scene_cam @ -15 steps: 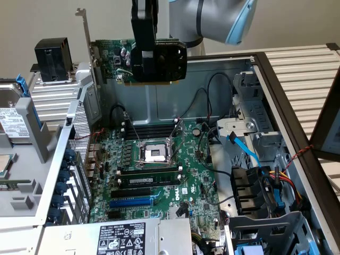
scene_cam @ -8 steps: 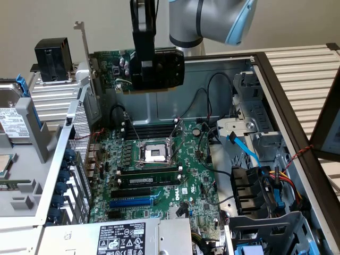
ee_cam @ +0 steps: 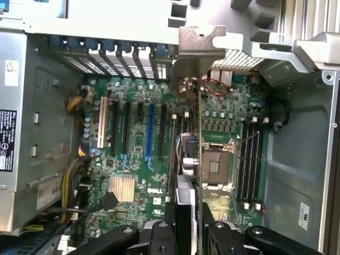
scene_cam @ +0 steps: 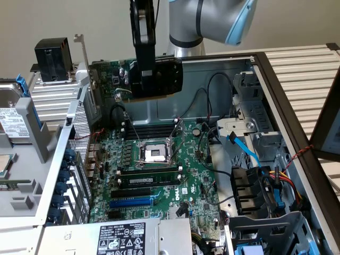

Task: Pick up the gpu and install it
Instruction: 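Insert the gpu into the slot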

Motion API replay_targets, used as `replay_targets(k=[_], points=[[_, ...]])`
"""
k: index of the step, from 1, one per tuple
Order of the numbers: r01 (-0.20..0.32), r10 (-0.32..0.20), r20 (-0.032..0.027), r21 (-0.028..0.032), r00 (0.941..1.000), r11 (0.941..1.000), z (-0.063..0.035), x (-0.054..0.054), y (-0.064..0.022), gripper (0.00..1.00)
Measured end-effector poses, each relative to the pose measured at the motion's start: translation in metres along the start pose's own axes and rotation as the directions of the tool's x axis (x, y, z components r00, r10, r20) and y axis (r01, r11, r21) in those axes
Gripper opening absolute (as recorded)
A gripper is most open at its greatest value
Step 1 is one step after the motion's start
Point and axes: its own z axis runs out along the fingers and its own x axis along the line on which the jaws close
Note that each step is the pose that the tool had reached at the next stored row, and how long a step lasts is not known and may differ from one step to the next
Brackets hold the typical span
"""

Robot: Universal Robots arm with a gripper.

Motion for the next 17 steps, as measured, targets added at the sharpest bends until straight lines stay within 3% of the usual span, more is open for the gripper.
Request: replay_targets(k=[2,5,9,17], points=[[-0.013,0.013,-0.0016,0.0003,0.9999,0.9999,0.0032,0.0,0.0007,0.28],[-0.017,0.017,-0.0107,0.0008,0.9998,0.9999,0.0061,0.0,0.0011,0.28],[-0.017,0.017,-0.0147,0.0013,0.9998,0.9999,0.0083,0.0,0.0038,0.28],[-0.018,0.018,-0.0387,0.0036,0.9991,0.9998,0.0142,0.003,0.0111,0.28]])
